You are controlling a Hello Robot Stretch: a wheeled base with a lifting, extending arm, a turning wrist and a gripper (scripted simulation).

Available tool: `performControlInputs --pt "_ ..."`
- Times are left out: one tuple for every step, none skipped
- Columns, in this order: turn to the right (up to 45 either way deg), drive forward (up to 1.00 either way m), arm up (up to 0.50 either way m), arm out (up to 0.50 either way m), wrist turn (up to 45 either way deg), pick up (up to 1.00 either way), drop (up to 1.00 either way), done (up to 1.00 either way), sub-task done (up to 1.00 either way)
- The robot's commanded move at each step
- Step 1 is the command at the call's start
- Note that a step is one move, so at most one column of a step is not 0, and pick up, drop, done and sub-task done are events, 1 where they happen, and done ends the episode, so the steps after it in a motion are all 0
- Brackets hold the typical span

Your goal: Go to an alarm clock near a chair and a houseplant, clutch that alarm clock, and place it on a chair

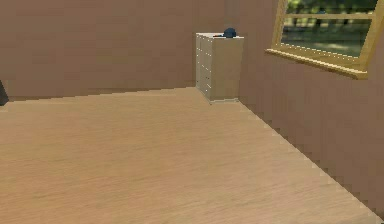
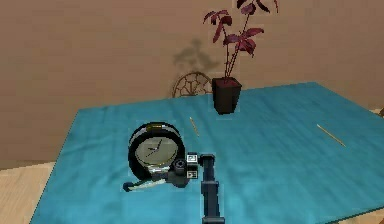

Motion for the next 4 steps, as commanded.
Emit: performControlInputs --pt "0.0 0.0 0.0 0.0 0.0 1.0 0.0 0.0 0.0" --pt "0.0 0.0 0.1 0.0 0.0 0.0 0.0 0.0 0.0" --pt "0.0 0.0 0.22 0.0 0.0 0.0 0.0 0.0 0.0" --pt "0.0 0.0 0.0 0.0 -45.0 0.0 0.0 0.0 0.0"
